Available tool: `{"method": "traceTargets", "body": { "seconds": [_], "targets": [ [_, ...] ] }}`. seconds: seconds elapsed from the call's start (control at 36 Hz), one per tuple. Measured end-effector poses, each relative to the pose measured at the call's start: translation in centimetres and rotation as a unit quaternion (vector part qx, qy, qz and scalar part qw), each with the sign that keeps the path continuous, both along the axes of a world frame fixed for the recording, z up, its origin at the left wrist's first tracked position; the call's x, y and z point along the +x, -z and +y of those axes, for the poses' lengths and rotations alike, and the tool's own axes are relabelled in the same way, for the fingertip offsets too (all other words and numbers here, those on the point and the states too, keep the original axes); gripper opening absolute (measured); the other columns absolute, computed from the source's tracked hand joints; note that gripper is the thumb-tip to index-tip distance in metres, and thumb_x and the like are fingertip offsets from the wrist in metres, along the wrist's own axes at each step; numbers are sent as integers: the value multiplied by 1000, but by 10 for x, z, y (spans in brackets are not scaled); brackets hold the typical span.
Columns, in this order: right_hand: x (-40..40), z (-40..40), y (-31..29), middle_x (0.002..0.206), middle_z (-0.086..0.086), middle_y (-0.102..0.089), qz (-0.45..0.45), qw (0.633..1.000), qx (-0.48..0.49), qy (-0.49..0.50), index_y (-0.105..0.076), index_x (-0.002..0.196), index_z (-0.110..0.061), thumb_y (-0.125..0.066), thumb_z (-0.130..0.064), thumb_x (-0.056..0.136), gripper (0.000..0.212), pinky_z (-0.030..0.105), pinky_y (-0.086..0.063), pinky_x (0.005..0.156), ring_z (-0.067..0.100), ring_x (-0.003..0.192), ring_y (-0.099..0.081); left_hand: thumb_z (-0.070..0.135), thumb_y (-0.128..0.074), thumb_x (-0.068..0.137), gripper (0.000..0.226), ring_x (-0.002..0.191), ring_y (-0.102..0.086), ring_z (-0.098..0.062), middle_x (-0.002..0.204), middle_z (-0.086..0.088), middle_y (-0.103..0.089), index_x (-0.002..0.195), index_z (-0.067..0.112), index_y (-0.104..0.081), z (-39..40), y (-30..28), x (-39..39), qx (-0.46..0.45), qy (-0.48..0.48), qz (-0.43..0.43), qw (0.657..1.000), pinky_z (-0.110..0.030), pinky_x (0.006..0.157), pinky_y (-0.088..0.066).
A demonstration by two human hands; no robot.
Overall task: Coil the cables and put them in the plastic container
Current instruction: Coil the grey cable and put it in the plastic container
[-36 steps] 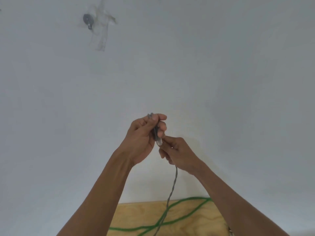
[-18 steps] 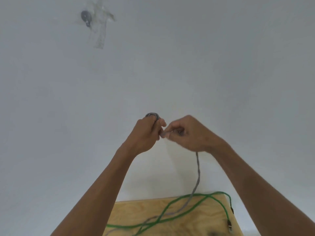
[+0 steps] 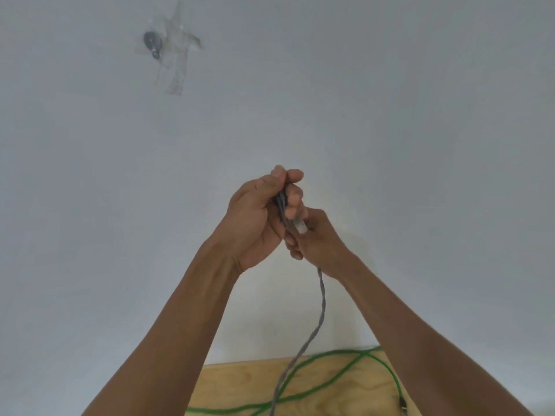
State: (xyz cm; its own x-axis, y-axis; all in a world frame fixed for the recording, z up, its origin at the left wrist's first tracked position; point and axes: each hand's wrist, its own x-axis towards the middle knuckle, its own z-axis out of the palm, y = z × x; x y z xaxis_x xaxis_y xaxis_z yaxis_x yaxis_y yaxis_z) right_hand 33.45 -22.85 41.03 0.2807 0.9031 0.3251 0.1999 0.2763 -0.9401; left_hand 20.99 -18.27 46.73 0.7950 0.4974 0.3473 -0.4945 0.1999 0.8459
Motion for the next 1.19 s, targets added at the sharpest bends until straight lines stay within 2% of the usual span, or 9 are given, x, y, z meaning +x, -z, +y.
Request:
{"method": "traceTargets", "body": {
  "seconds": [0.08,0.19,0.31,0.42,0.61,0.78,0.89,1.03,1.19],
  "targets": [
    [-12,-5,4,58,0,-44,-31,999,-25,-26,-58,75,-22,-48,-31,103,31,24,-29,44,12,47,-36,18,-40,107,28,57,-55,-13,69,-3,-63,101,3,-63,13,-9,5,14,-84,-5,996,-28,71,-55],
    [-20,-9,4,53,-11,-38,-75,996,-28,-40,-69,108,-19,-47,-25,104,23,19,-29,42,8,43,-31,15,-42,107,26,62,-58,-14,72,0,-70,99,6,-65,39,-12,7,119,-216,35,968,-31,78,-54],
    [-12,-13,-6,53,-15,-48,-153,988,-32,4,-72,96,-13,-56,-28,99,23,21,-35,49,7,46,-38,16,-44,107,26,64,-59,-14,75,-2,-71,99,3,-65,54,-8,-4,337,-293,184,876,-21,65,-48],
    [1,-23,-29,50,-12,-49,-153,988,-35,-2,-69,78,-14,-60,-31,97,28,23,-33,46,14,46,-37,16,-44,107,26,62,-60,-11,74,-3,-69,92,7,-63,57,1,-16,425,-266,269,822,-22,65,-50],
    [20,-14,-63,57,12,-54,-144,988,9,-51,-66,75,0,-68,-32,91,35,28,-41,44,14,43,-42,55,-20,104,65,61,-50,-17,64,-4,-58,88,5,-59,28,11,-21,326,-112,283,895,-33,70,-44],
    [24,8,-55,59,10,-46,-32,995,40,-81,-60,74,-7,-77,-42,70,39,24,-31,42,16,43,-39,47,-31,103,53,49,-41,-20,52,-6,-44,80,8,-59,6,9,-23,78,75,170,980,-35,64,-48],
    [10,14,-33,57,11,-52,37,995,65,-60,-60,79,-8,-63,-24,95,22,24,-30,40,17,46,-46,31,-34,106,41,53,-48,-18,59,-5,-52,88,7,-61,4,5,-18,46,43,76,995,-36,69,-52],
    [-15,9,-9,48,-5,-45,-23,999,32,-1,-56,58,-24,-51,-13,102,45,21,-30,42,12,41,-37,24,-40,106,29,59,-52,-17,65,-5,-56,95,5,-58,9,-13,-16,36,-39,30,998,-31,72,-56],
    [-34,0,-5,57,1,-34,-25,999,24,-10,-69,96,-6,-52,-19,102,23,18,-28,42,8,43,-28,20,-45,106,25,65,-58,-16,68,0,-64,96,6,-62,35,-25,-14,222,-180,105,953,-52,89,-50]
  ]
}}
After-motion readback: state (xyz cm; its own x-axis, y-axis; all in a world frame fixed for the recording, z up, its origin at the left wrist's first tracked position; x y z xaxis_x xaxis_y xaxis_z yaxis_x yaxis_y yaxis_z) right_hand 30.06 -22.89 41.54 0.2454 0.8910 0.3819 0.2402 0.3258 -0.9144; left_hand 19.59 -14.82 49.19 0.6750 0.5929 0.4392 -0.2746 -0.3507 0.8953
